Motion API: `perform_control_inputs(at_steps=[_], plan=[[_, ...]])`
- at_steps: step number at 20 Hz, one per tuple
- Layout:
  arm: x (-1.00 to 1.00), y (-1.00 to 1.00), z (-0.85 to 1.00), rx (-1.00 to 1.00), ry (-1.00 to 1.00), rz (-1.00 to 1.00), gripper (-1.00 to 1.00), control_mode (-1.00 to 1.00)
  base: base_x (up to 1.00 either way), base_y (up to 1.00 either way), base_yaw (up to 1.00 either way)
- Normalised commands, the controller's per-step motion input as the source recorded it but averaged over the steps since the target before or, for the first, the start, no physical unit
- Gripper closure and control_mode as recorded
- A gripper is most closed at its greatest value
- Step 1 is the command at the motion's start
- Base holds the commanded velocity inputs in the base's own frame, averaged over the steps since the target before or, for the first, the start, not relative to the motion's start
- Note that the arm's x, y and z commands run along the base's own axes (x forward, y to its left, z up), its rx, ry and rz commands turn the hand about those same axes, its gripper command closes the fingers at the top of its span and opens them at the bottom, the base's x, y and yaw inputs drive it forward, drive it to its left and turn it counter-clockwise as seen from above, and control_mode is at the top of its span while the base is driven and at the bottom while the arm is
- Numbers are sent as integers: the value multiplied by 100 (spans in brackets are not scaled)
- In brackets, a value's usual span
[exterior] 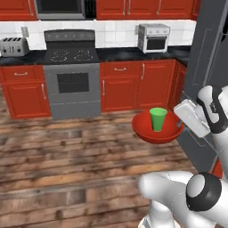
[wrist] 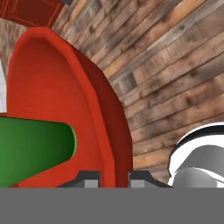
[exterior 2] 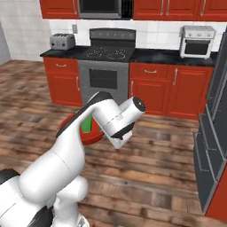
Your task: Place the cup inside the bowl on the dining table and move the bowl to any counter.
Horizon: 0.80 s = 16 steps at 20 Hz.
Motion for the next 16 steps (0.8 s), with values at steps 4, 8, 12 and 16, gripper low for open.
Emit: perform_control_inputs(at_steps=[4, 8, 12, 16], plan=[[0, 0, 0, 0, 0, 0, 100, 100, 99, -21, 0], [0, 0, 0, 0, 0, 0, 100, 100, 100, -24, 0], [0, 0, 0, 0, 0, 0, 100, 100, 96, -21, 0], [0, 0, 0, 0, 0, 0, 100, 100, 99, -19, 0]])
